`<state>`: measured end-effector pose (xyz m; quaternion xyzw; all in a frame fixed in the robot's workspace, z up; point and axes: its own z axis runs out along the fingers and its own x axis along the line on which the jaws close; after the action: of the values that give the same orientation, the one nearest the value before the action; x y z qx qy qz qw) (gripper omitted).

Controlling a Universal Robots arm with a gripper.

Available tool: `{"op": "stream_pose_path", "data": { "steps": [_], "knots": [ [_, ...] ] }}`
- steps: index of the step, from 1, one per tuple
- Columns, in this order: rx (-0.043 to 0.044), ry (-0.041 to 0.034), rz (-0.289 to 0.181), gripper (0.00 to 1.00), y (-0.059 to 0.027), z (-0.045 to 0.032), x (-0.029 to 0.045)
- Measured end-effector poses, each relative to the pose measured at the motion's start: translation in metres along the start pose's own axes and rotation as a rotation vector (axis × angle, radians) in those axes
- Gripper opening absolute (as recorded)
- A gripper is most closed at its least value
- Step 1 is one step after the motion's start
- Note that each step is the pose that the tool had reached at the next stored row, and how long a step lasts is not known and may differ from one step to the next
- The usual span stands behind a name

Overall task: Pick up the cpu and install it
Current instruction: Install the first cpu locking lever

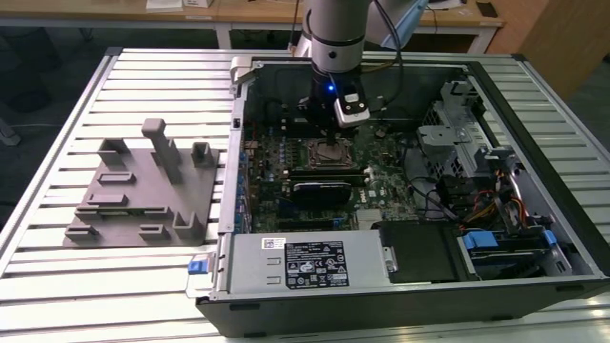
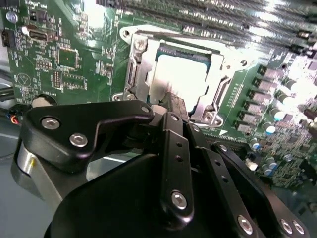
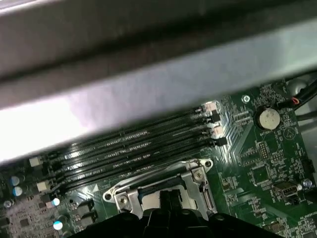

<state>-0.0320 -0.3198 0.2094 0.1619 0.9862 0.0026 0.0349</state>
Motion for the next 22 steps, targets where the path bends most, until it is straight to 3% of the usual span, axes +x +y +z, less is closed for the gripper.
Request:
{"op": "stream_pose_path", "data": {
  "steps": [8,14,18,22],
  "knots": [
    [0.0008,-0.0005,-0.018,0.11,-0.0093,0.0019,-0.0030],
    [-0.0003,-0.0002,-0.052,0.11,-0.0102,0.0025,-0.0033],
    [-0.0005,-0.0003,-0.053,0.11,-0.0101,-0.0019,-0.0036],
    [-0.0005,-0.0002,-0.053,0.11,-0.0100,-0.0113,-0.0042]
  ]
}}
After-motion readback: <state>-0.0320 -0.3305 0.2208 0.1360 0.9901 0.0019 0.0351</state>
